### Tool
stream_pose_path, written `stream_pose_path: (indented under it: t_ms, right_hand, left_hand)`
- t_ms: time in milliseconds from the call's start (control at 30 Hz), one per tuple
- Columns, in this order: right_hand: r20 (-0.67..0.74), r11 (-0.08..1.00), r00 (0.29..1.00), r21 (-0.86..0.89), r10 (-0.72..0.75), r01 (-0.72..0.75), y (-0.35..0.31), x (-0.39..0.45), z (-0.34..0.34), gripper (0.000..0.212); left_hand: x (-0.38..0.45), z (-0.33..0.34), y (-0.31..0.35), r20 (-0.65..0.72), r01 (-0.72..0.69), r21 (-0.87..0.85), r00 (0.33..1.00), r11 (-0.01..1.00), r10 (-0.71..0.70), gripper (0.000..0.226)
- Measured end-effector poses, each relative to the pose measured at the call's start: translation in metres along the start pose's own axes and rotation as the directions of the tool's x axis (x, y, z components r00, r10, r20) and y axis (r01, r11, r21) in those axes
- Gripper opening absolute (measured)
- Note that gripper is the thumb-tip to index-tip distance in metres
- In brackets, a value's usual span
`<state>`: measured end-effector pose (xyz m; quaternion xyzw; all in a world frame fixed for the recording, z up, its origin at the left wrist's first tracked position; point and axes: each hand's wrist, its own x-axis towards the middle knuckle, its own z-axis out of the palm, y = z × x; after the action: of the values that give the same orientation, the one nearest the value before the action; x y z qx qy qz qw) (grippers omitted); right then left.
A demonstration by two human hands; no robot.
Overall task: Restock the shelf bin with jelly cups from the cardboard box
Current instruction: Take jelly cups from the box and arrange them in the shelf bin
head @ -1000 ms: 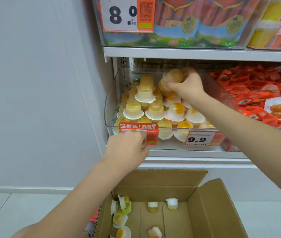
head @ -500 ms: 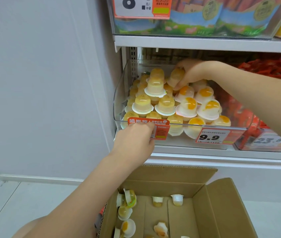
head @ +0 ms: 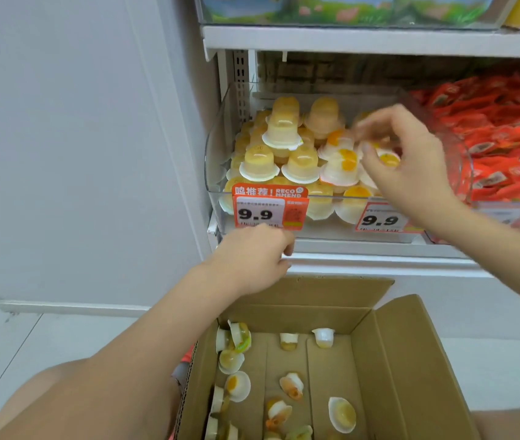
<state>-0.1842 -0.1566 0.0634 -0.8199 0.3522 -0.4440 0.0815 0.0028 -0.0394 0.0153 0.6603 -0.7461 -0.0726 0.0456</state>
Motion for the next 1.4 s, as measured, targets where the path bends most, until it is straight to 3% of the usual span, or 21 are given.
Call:
stream_pose_path:
  t_ms: [67, 133, 167, 233, 300, 400, 467, 533, 600, 767, 867, 933, 1000, 1033, 1100, 1133, 1200, 1267, 1300, 1333, 1400]
  right_hand:
    - [0.058, 0.999, 0.998, -0.008, -0.038, 0.038, -0.004, -0.063, -0.007, 0.016]
    - [0.31, 0.999, 0.95, 0.012, 0.035, -0.041, -0.001, -0.12, -0.002, 0.016]
    - [0.474, 0.995, 0.876, -0.018, 0.093, -0.096, 0.003, -0.145, 0.004, 0.017]
    - [0.738, 0.983, 0.65, -0.141, 0.182, -0.116, 0.018, -0.19, 0.02, 0.021]
    - [0.865, 0.957, 0.411, -0.264, 0.289, -0.117, 0.041, -0.227, 0.04, 0.028]
    - [0.871, 0.87, 0.092, -0.466, 0.483, -0.159, 0.074, -0.273, 0.075, 0.039]
    - [0.83, 0.815, -0.018, -0.552, 0.558, -0.177, 0.091, -0.298, 0.098, 0.038]
    - [0.777, 0.754, -0.092, -0.628, 0.623, -0.194, 0.102, -0.321, 0.12, 0.038]
    - [0.728, 0.699, -0.131, -0.684, 0.673, -0.207, 0.107, -0.342, 0.139, 0.044]
    - [0.681, 0.669, -0.146, -0.732, 0.718, -0.13, 0.117, -0.373, 0.165, 0.067]
    - [0.672, 0.627, -0.177, -0.737, 0.719, -0.253, 0.125, -0.371, 0.167, 0.061]
    - [0.657, 0.539, -0.192, -0.724, 0.729, -0.431, 0.132, -0.366, 0.165, 0.054]
    - [0.62, 0.295, -0.252, -0.642, 0.743, -0.708, 0.136, -0.357, 0.162, 0.047]
    - [0.607, 0.07, -0.326, -0.536, 0.725, -0.842, 0.136, -0.351, 0.161, 0.042]
    - [0.661, -0.4, -0.451, -0.24, 0.601, -0.885, 0.134, -0.341, 0.155, 0.036]
    - [0.719, -0.547, -0.444, -0.107, 0.535, -0.83, 0.132, -0.335, 0.15, 0.036]
    - [0.815, -0.673, -0.36, 0.048, 0.454, -0.738, 0.127, -0.321, 0.14, 0.036]
    - [0.836, -0.629, -0.299, 0.07, 0.46, -0.774, 0.119, -0.305, 0.129, 0.036]
    - [0.816, -0.533, -0.275, 0.047, 0.508, -0.845, 0.114, -0.295, 0.125, 0.036]
    - [0.787, -0.386, -0.231, 0.01, 0.572, -0.922, 0.107, -0.283, 0.12, 0.035]
    - [0.743, -0.075, -0.056, -0.007, 0.667, -0.997, 0.087, -0.249, 0.109, 0.029]
  left_hand:
    - [-0.002, 0.025, 0.004, 0.147, -0.077, 0.017, 0.986, 0.997, 0.073, 0.017]
    - [-0.006, 0.064, 0.005, 0.3, -0.1, -0.012, 0.949, 0.995, 0.099, 0.017]
    - [-0.009, 0.088, 0.004, 0.383, -0.088, -0.012, 0.92, 0.996, 0.086, 0.019]
    - [-0.017, 0.139, 0.003, 0.515, -0.053, 0.04, 0.857, 0.998, 0.025, 0.029]
    - [-0.026, 0.19, 0.004, 0.59, 0.016, 0.051, 0.806, 0.999, -0.043, 0.036]
    - [-0.036, 0.25, 0.007, 0.646, 0.145, -0.002, 0.756, 0.989, -0.11, 0.038]
    - [-0.033, 0.279, 0.003, 0.632, 0.296, -0.074, 0.752, 0.952, -0.185, 0.034]
    - [-0.019, 0.301, -0.004, 0.575, 0.531, -0.218, 0.748, 0.819, -0.332, 0.021]
    - [0.003, 0.317, -0.005, 0.526, 0.68, -0.342, 0.711, 0.649, -0.467, 0.02]
    - [0.046, 0.361, 0.009, 0.546, 0.801, -0.468, 0.594, 0.373, -0.591, 0.048]
    - [0.06, 0.386, 0.009, 0.544, 0.837, -0.506, 0.499, 0.211, -0.675, 0.056]
    - [0.062, 0.393, 0.007, 0.544, 0.816, -0.558, 0.497, 0.151, -0.676, 0.052]
    - [0.054, 0.39, 0.005, 0.548, 0.785, -0.595, 0.554, 0.173, -0.627, 0.05]
    - [0.048, 0.386, 0.005, 0.548, 0.766, -0.613, 0.587, 0.191, -0.596, 0.051]
    - [0.035, 0.376, 0.003, 0.537, 0.728, -0.65, 0.644, 0.219, -0.545, 0.052]
    - [0.029, 0.368, 0.003, 0.521, 0.704, -0.666, 0.675, 0.246, -0.522, 0.052]
    - [0.021, 0.35, 0.001, 0.479, 0.643, -0.704, 0.743, 0.3, -0.467, 0.054]
    - [0.018, 0.32, 0.001, 0.453, 0.571, -0.747, 0.812, 0.341, -0.368, 0.054]
    - [0.018, 0.302, 0.002, 0.442, 0.536, -0.765, 0.84, 0.357, -0.314, 0.054]
    - [0.017, 0.282, 0.003, 0.434, 0.507, -0.777, 0.861, 0.373, -0.266, 0.054]
    - [0.016, 0.238, 0.008, 0.402, 0.454, -0.791, 0.891, 0.409, -0.211, 0.054]
